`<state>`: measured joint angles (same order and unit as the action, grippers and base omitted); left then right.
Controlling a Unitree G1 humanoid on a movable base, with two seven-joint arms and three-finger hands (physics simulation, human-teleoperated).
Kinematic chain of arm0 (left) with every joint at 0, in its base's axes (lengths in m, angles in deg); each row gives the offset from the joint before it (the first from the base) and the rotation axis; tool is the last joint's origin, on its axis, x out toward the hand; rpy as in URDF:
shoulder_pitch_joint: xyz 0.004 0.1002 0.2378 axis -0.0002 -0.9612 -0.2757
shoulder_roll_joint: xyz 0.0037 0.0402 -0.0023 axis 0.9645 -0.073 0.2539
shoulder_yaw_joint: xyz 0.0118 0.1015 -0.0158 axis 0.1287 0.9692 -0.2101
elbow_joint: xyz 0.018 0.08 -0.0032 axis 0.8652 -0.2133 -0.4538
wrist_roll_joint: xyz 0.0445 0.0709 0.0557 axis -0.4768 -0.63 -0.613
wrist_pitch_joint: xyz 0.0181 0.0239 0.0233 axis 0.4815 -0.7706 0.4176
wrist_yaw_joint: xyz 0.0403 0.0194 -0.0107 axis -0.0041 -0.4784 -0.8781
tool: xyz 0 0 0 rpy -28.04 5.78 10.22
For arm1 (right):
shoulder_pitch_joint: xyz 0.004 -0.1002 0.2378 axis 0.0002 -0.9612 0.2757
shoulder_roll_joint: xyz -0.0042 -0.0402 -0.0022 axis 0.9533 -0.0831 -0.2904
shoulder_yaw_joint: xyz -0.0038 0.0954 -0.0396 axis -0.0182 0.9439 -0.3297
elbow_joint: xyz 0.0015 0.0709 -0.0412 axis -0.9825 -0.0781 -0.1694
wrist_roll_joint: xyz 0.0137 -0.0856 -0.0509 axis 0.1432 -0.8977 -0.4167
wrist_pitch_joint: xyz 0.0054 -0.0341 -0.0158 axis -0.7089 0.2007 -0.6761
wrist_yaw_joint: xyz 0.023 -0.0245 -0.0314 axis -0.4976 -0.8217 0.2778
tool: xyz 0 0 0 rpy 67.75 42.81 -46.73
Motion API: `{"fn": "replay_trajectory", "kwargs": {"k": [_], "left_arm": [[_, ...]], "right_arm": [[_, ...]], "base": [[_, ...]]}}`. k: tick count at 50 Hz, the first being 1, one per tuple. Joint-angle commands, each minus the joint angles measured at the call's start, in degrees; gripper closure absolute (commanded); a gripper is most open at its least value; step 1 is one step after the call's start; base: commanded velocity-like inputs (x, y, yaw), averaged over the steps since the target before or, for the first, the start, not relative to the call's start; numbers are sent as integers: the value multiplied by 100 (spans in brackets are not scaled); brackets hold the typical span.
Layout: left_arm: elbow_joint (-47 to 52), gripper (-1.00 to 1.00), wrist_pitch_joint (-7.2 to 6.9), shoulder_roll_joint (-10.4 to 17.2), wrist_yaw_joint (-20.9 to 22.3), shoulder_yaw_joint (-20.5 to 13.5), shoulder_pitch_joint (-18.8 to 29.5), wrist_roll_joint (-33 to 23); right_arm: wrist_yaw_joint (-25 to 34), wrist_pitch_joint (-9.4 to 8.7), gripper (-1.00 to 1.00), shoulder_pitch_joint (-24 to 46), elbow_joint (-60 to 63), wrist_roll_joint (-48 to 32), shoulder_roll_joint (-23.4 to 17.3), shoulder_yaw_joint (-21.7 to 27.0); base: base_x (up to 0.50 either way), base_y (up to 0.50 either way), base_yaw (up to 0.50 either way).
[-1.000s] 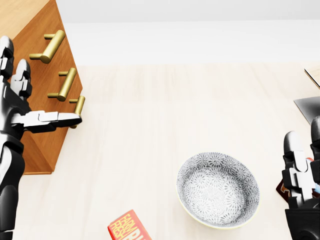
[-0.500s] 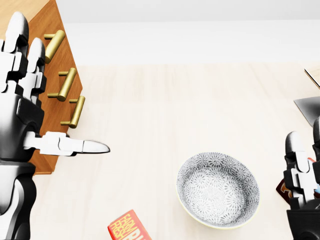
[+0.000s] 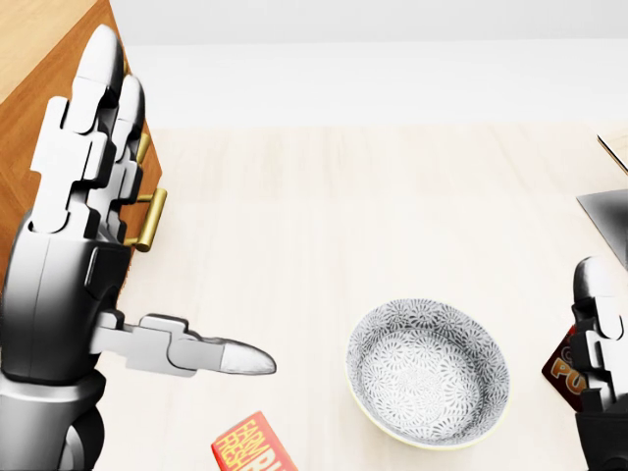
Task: Close the top drawer of the cabinet and put the bowl on top of it.
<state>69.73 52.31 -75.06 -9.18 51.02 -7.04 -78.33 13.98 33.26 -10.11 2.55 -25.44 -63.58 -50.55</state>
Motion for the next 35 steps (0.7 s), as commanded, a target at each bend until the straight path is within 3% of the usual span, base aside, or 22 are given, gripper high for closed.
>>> {"fn": "replay_trajectory", "kwargs": {"k": [1, 13, 35], "left_arm": [[544, -100, 0, -238, 26, 590, -338, -551], [838, -100, 0, -384, 0, 1164, -387, -1153], [982, -100, 0, -621, 201, 1734, -236, -2118]], "right_arm": [[112, -154, -100, 80, 125, 162, 96, 288], [334, -485, -100, 204, 439, 506, 298, 872], [642, -485, -100, 453, 816, 1074, 549, 1807]], "base": [[0, 0, 0], [0, 0, 0], [0, 0, 0]]}}
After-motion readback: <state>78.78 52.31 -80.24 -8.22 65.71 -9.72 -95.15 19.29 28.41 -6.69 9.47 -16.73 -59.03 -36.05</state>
